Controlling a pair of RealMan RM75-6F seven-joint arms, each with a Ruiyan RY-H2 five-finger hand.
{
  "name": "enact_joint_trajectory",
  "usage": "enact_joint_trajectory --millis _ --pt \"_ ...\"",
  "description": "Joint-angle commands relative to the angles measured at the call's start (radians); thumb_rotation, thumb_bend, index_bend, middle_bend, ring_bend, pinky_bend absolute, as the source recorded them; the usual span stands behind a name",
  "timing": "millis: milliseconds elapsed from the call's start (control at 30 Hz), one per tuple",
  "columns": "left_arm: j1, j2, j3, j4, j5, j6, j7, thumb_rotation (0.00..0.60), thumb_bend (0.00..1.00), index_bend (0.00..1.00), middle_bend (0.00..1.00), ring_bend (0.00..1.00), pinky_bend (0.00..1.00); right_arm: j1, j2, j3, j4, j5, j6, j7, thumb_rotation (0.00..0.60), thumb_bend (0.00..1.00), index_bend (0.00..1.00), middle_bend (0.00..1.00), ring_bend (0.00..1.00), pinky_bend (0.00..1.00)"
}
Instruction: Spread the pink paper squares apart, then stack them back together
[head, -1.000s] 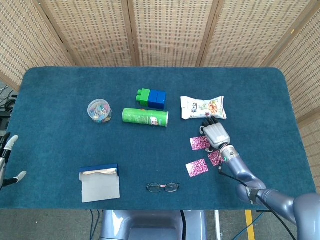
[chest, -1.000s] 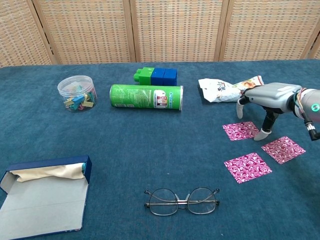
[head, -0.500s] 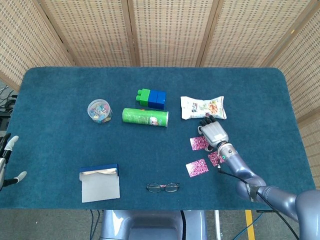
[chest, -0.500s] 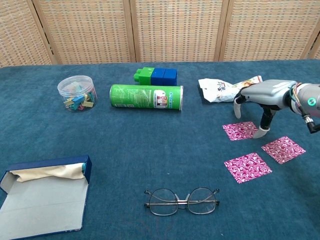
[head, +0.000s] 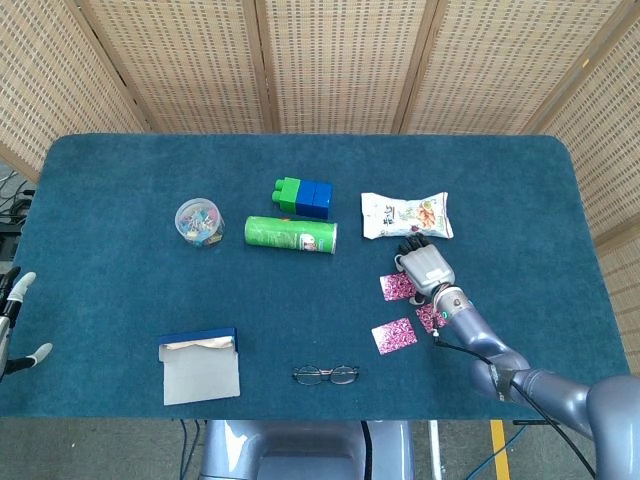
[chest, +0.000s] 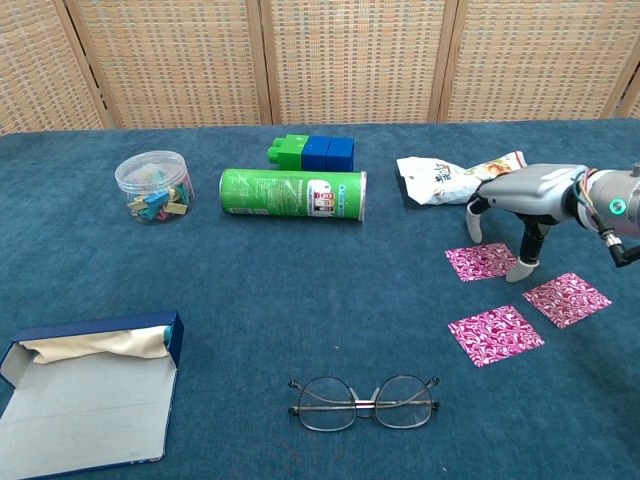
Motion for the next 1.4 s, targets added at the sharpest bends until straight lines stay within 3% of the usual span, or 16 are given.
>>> enact_joint_trajectory --millis 33,1400 --pt "0.0 0.0 0.0 0.001 -0.001 -0.001 -0.001 0.6 0.13 0.04 0.0 0.0 0.0 0.003 -0.002 -0.002 0.003 0.004 -0.002 -0.003 0.6 0.16 0.37 0.17 0.0 0.0" --pt "0.0 -0.009 0.001 0.019 -0.006 -0.011 -0.011 0.6 0.13 0.04 0.0 0.0 0.0 0.041 -0.005 -0.041 0.012 0.079 -0.012 -0.064 0.6 0.18 0.39 0.17 0.0 0.0"
